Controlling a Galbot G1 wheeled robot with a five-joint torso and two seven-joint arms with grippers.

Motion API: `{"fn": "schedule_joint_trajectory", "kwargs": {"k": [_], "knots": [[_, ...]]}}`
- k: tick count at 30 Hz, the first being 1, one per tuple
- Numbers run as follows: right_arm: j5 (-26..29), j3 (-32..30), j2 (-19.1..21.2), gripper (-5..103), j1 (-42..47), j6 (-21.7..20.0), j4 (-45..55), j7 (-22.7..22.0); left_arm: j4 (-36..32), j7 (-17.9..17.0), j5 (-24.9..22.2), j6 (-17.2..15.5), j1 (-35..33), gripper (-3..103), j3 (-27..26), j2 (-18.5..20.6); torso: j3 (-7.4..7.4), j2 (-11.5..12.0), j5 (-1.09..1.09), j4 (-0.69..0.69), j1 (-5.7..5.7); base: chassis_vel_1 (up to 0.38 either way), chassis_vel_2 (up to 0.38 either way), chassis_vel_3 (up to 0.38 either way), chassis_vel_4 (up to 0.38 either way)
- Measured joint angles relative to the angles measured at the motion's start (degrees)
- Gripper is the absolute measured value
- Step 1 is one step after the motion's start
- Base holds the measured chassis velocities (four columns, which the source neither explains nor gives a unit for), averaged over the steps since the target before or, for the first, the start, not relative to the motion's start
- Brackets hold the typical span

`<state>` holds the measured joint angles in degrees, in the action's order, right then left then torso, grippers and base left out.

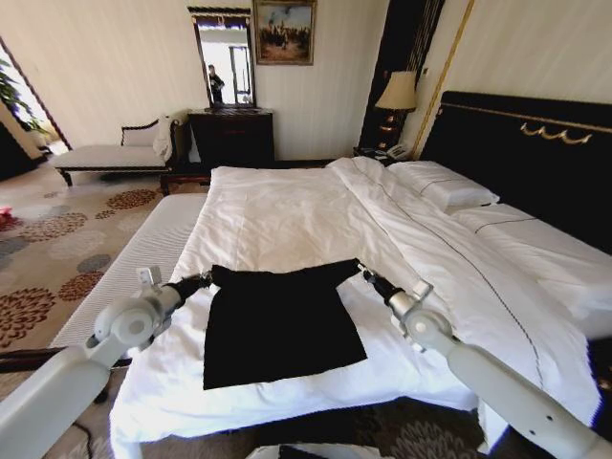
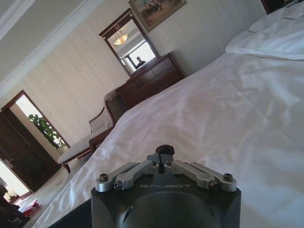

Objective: Fold the clothes on the bed.

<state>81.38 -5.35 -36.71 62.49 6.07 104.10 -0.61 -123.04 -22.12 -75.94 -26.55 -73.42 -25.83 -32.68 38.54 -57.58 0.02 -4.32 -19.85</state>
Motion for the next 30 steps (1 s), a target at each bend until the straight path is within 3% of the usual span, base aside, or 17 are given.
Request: {"fn": "schedule_joint_trajectory", "kwargs": {"k": [3,11,18,24,30], "knots": [[-2.4,-1.5,-1.1,0,4.3,0.7,0.0,0.5,-0.1,0.0,4.2,0.7,-5.9,1,-0.4,-1.4,0.00,0.0,-0.01,0.02,0.00,0.000,0.000,0.000,0.000],[-4.7,-1.6,-3.3,0,8.5,1.4,-2.6,1.3,0.2,-1.1,5.7,1.1,-9.4,1,-0.2,-4.2,0.01,0.0,-0.02,0.01,-0.02,0.000,0.000,0.000,0.000],[-6.5,-2.1,-3.4,0,14.2,2.0,-2.1,2.7,-2.5,-1.5,7.5,1.7,-14.6,1,-1.4,-2.6,0.00,0.0,-0.02,0.00,-0.01,0.000,0.000,0.000,0.000],[-6.9,-2.7,-2.7,0,15.9,2.4,-1.0,2.8,-1.8,-1.3,11.4,2.8,-19.1,1,-2.3,-1.8,0.01,0.0,-0.01,0.01,-0.02,0.000,0.000,0.000,0.000],[-7.8,-2.7,-1.8,0,16.8,2.4,-0.1,2.7,-3.2,-0.7,12.1,3.5,-22.6,1,-3.3,-0.5,0.01,0.0,-0.02,0.02,-0.01,0.000,0.000,0.000,0.000]]}}
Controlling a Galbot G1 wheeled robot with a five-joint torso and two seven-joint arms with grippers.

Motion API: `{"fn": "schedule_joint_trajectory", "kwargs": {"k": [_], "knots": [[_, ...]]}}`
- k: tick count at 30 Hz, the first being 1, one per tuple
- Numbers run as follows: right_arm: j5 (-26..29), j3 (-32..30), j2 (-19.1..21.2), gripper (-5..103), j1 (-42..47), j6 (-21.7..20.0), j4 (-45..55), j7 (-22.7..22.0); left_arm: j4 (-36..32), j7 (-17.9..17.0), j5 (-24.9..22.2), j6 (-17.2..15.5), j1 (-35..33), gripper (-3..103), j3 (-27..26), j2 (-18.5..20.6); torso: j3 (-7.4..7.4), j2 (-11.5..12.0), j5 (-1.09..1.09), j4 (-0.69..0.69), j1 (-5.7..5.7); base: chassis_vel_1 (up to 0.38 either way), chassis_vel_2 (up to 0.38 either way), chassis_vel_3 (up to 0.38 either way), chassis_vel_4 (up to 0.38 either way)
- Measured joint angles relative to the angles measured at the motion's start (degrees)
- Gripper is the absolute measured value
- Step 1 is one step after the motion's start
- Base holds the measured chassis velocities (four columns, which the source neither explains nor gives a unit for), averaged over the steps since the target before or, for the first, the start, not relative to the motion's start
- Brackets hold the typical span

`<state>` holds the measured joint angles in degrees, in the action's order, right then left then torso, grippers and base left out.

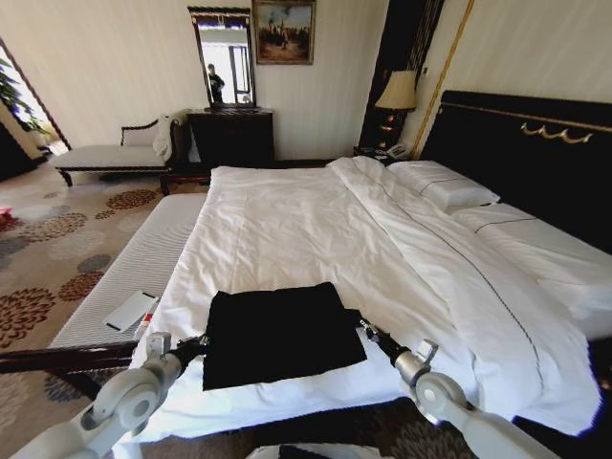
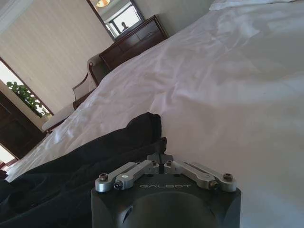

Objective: Fold the clothes on the bed.

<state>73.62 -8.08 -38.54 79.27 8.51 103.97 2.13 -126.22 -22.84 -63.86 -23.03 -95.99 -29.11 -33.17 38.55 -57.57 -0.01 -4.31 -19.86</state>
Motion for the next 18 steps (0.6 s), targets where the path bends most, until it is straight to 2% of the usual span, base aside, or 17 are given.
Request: {"fn": "schedule_joint_trajectory", "kwargs": {"k": [11,18], "knots": [[-1.1,-0.8,0.5,0,2.0,0.2,0.9,0.0,-3.2,-0.5,0.0,0.3,-7.7,1,-4.9,0.2,0.00,0.0,0.01,0.00,0.00,0.000,0.000,0.000,0.000],[-2.2,-0.9,-0.3,0,2.7,0.4,0.9,0.0,-2.4,-0.5,0.4,0.7,-8.3,1,-5.5,0.2,0.00,0.0,0.01,-0.02,0.00,0.000,0.000,0.000,0.000]]}}
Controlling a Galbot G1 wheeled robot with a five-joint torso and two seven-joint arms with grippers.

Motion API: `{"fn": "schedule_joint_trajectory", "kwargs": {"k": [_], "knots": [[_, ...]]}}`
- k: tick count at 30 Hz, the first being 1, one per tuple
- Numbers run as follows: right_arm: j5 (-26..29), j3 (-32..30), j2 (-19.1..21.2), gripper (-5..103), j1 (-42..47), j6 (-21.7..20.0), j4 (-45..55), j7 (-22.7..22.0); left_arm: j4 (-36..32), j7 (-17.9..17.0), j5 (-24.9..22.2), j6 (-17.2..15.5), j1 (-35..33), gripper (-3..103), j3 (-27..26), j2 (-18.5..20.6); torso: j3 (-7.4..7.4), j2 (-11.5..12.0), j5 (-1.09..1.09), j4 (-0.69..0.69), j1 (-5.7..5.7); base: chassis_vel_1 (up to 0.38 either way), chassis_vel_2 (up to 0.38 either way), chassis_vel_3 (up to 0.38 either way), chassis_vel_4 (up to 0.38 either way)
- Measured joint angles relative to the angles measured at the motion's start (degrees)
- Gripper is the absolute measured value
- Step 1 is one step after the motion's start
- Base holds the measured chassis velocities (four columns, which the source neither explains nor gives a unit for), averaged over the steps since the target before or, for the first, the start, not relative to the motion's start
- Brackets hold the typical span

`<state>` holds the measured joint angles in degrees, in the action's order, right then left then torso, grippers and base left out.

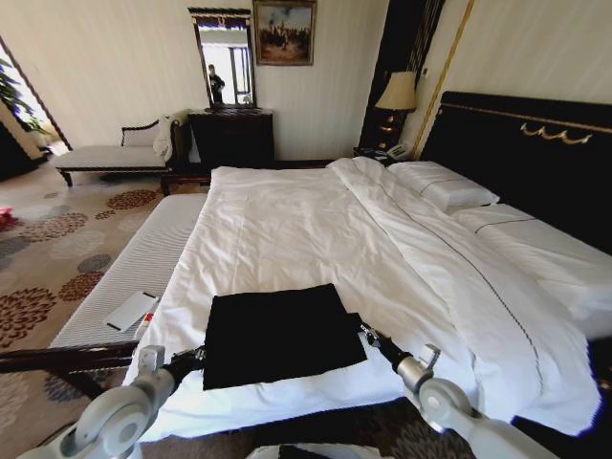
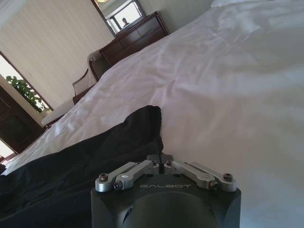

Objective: Fold the clothes on the bed.

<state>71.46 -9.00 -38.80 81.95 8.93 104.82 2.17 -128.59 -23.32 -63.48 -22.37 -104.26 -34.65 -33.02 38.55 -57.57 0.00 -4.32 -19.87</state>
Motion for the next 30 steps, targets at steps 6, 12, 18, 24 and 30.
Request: {"fn": "schedule_joint_trajectory", "kwargs": {"k": [6,12,18,24,30], "knots": [[-1.4,-0.6,-0.3,10,1.5,0.5,0.1,0.6,-1.6,0.0,0.5,0.6,-2.0,7,-1.1,-0.7,0.00,0.0,0.00,0.02,0.00,0.000,0.000,0.000,0.000],[-1.4,-3.7,1.2,32,5.0,0.6,3.3,-1.2,-4.7,-0.5,0.2,0.2,-5.6,28,-6.7,-0.7,0.00,0.0,0.02,0.02,0.00,0.000,0.000,0.000,0.000],[0.5,-11.6,4.3,58,8.5,0.7,7.4,-5.7,-5.3,-3.4,-6.8,-2.3,-3.8,55,-14.7,-1.0,0.00,0.0,0.00,0.03,0.01,0.000,0.000,0.000,0.000],[3.1,-14.3,4.8,80,3.2,-0.3,7.0,-7.1,-1.1,-6.9,-14.6,-6.3,11.7,72,-13.5,-1.1,0.00,0.0,-0.02,-0.01,0.00,0.000,0.000,0.000,0.000],[4.2,-6.5,2.9,96,-10.1,-2.3,1.5,-8.7,7.5,-2.7,-16.2,-12.0,24.3,94,-6.5,-0.6,0.02,0.0,0.01,0.01,-0.01,0.000,0.000,0.000,0.000]]}}
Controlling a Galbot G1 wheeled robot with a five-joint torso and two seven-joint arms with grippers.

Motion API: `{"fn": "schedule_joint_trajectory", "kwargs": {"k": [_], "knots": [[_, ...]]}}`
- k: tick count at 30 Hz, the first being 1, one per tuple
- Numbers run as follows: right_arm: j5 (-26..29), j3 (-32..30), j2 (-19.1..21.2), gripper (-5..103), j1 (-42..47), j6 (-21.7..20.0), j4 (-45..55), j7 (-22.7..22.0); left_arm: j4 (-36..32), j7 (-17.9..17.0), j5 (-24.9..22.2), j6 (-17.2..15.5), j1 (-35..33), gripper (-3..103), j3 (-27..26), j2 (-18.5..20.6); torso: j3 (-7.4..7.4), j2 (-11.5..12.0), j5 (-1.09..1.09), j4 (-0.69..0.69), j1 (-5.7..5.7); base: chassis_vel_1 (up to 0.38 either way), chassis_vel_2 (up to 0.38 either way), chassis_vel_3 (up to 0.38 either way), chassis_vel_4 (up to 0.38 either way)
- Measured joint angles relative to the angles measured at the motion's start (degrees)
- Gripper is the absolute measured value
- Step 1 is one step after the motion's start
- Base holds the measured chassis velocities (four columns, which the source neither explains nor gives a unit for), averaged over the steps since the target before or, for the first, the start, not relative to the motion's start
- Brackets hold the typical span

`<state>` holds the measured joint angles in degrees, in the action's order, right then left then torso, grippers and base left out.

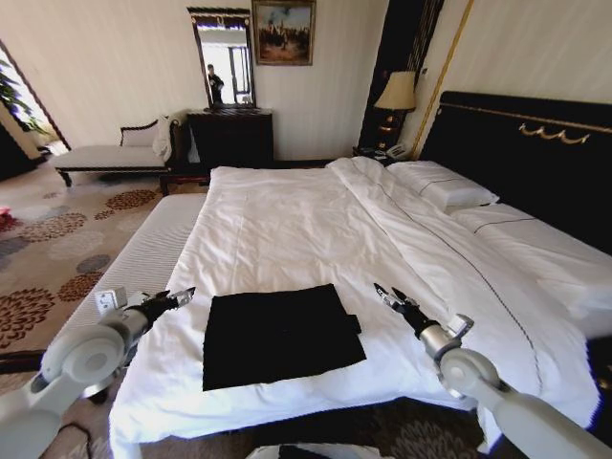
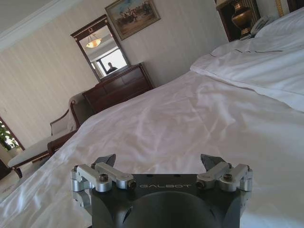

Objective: Fold the clothes on the bed.

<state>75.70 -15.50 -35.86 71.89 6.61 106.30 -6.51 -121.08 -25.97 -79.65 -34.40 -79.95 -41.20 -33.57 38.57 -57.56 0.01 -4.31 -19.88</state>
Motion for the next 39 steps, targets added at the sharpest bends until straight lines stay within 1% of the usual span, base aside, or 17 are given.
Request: {"fn": "schedule_joint_trajectory", "kwargs": {"k": [2,3,4,7,8,9,10,11,14,20,23,24,27,33,34,36,39], "knots": [[0.1,2.9,-1.1,99,-5.1,-1.1,-3.1,0.1,4.8,4.0,-0.3,-2.3,4.5,99,3.0,-0.7,0.00,0.0,-0.01,0.02,0.00,0.000,0.000,0.000,0.000],[0.1,2.9,-1.1,99,-5.1,-1.1,-3.1,0.1,4.8,4.0,-0.3,-2.3,4.5,99,3.0,-0.7,0.00,0.0,-0.01,0.02,0.00,0.000,0.000,0.000,0.000],[0.2,3.5,-1.5,100,-6.3,-1.4,-4.1,0.2,6.8,6.3,-0.4,-3.2,5.9,100,3.8,-1.2,0.00,0.0,-0.02,0.02,0.00,0.000,0.000,0.000,0.000],[0.2,5.0,-2.6,100,-9.1,-2.2,-7.6,1.5,12.9,15.5,0.5,-4.2,8.6,100,4.9,-2.8,0.00,0.0,-0.02,0.00,0.00,0.000,0.000,0.000,0.000],[0.2,5.2,-2.8,100,-9.4,-2.2,-8.2,1.8,13.9,17.0,0.9,-4.2,8.9,100,5.1,-3.1,0.00,0.0,-0.01,0.00,0.00,0.000,0.000,0.000,0.000],[0.2,5.5,-3.2,100,-10.1,-2.5,-9.5,2.1,16.8,20.5,1.8,-4.1,9.5,100,5.5,-3.9,-0.01,0.0,0.00,-0.01,0.00,0.000,0.000,0.000,0.000],[0.2,5.5,-3.2,100,-10.1,-2.5,-9.5,2.1,16.8,20.5,1.8,-4.1,9.5,100,5.5,-3.9,-0.01,0.0,0.00,-0.01,0.00,0.000,0.000,0.000,0.000],[0.2,5.7,-3.6,100,-10.4,-2.7,-10.1,2.1,18.4,22.4,2.3,-3.9,9.8,100,5.9,-4.5,-0.01,0.0,-0.01,0.00,0.00,0.000,0.000,0.000,0.000],[0.2,6.2,-4.3,100,-11.0,-3.0,-11.0,2.1,21.1,25.6,2.9,-3.3,10.5,100,6.9,-6.1,-0.01,0.0,-0.01,0.01,0.00,0.000,0.000,0.000,0.000],[0.0,7.0,-5.0,100,-11.3,-3.1,-11.5,1.9,24.2,26.7,5.0,-1.7,12.6,100,9.9,-9.1,-0.01,0.0,-0.01,0.00,0.01,0.000,0.000,0.000,0.000],[-0.3,7.0,-5.1,100,-11.0,-3.2,-11.5,1.6,26.0,26.5,6.2,-1.1,14.6,100,12.8,-12.1,-0.01,0.0,-0.01,-0.01,0.00,0.000,0.000,0.000,0.000],[-0.3,7.0,-5.1,100,-11.0,-3.2,-11.5,1.6,26.0,26.5,6.2,-1.1,14.6,100,12.8,-12.1,-0.01,0.0,-0.01,-0.01,0.00,0.000,0.000,0.000,0.000],[-0.4,6.6,-4.9,100,-10.4,-3.2,-11.5,1.5,27.0,26.5,7.6,-0.5,15.6,100,14.7,-14.4,-0.02,0.0,-0.01,0.00,0.01,0.000,0.000,0.000,0.000],[-0.8,6.4,-4.7,100,-9.6,-3.2,-11.5,1.5,29.0,26.7,9.3,0.3,16.9,100,16.4,-16.1,-0.02,0.0,0.00,0.01,0.01,0.000,0.000,0.000,0.000],[-0.9,6.4,-4.7,100,-9.5,-3.2,-11.5,1.4,29.1,26.8,9.3,0.5,17.2,103,16.6,-16.3,-0.02,0.0,0.00,0.00,0.02,0.000,0.000,0.000,0.000],[-0.9,6.4,-4.7,100,-9.5,-3.2,-11.6,1.4,29.2,26.9,9.3,0.6,17.3,103,16.7,-16.3,-0.02,0.0,0.00,0.00,0.01,0.000,0.000,0.000,0.000],[-0.9,6.6,-4.8,100,-9.7,-3.2,-11.8,1.4,29.0,27.4,9.3,1.2,17.5,90,16.9,-16.2,-0.02,0.0,-0.01,0.00,0.02,0.000,0.000,0.000,0.000]]}}
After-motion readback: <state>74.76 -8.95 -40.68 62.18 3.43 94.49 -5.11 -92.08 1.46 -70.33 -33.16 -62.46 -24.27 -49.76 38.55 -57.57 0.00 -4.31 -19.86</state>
